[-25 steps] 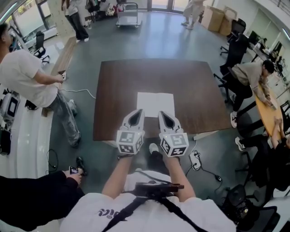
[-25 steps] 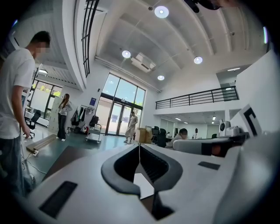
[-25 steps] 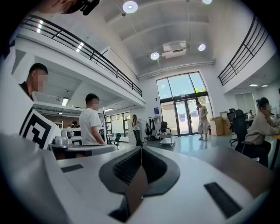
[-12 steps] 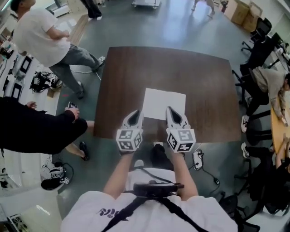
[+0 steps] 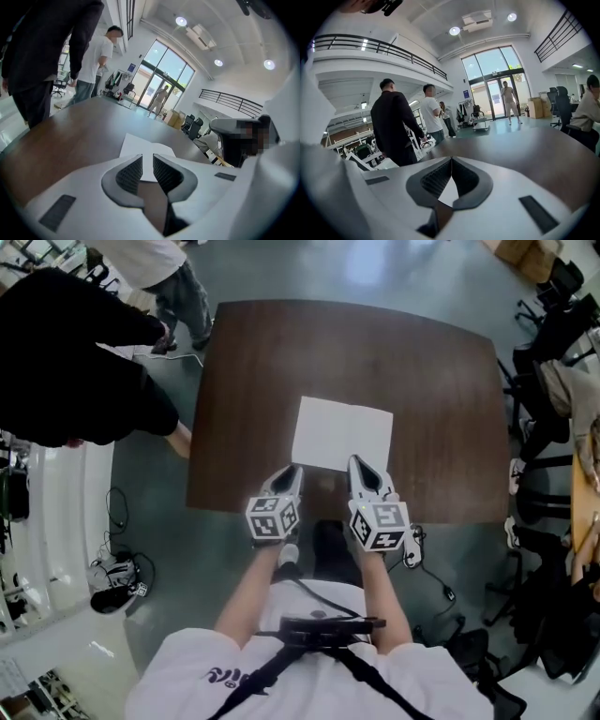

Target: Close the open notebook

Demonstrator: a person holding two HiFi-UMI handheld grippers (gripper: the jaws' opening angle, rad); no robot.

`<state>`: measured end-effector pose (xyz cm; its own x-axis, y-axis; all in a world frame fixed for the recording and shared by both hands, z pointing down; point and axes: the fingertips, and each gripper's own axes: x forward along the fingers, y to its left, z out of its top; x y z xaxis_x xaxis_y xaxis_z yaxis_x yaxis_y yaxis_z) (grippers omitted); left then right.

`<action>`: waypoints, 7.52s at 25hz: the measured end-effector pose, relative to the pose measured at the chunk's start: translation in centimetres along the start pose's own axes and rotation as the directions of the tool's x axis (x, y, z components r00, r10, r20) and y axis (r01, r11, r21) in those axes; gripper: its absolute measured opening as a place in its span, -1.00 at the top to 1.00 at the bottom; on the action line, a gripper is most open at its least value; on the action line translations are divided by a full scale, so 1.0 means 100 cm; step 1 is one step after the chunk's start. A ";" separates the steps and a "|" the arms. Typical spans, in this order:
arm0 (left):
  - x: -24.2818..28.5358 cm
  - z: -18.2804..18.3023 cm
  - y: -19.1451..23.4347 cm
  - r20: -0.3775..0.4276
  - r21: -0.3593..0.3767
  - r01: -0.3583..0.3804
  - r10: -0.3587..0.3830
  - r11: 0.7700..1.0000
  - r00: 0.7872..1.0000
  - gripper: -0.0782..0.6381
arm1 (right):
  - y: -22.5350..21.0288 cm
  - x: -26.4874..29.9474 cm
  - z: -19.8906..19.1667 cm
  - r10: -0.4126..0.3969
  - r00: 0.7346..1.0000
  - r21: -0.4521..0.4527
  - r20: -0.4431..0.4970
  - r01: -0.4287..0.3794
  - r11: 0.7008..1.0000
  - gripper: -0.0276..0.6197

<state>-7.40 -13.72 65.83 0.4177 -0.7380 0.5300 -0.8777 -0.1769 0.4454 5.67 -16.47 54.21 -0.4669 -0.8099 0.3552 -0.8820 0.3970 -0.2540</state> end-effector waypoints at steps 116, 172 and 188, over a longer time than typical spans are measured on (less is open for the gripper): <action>0.121 -0.026 -0.002 -0.097 0.097 0.053 -0.044 0.994 0.994 0.19 | -0.104 -0.057 -0.051 -0.125 0.992 0.124 -0.015 0.126 0.984 0.91; 0.155 -0.029 -0.168 -0.396 0.236 0.382 -0.271 0.893 0.878 0.72 | -0.140 -0.105 -0.053 -0.247 0.968 0.196 0.036 0.236 0.952 0.91; 0.221 -0.124 -0.177 -0.602 0.285 0.388 -0.152 0.876 0.784 0.72 | -0.165 -0.123 -0.077 -0.297 0.955 0.252 0.028 0.280 0.926 0.91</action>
<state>20.27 -18.84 78.66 0.6021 -0.1595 0.7823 -0.6739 -0.6269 0.3909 25.51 -9.70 60.95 -0.1822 -0.9031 0.3888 -0.9314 0.0317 -0.3627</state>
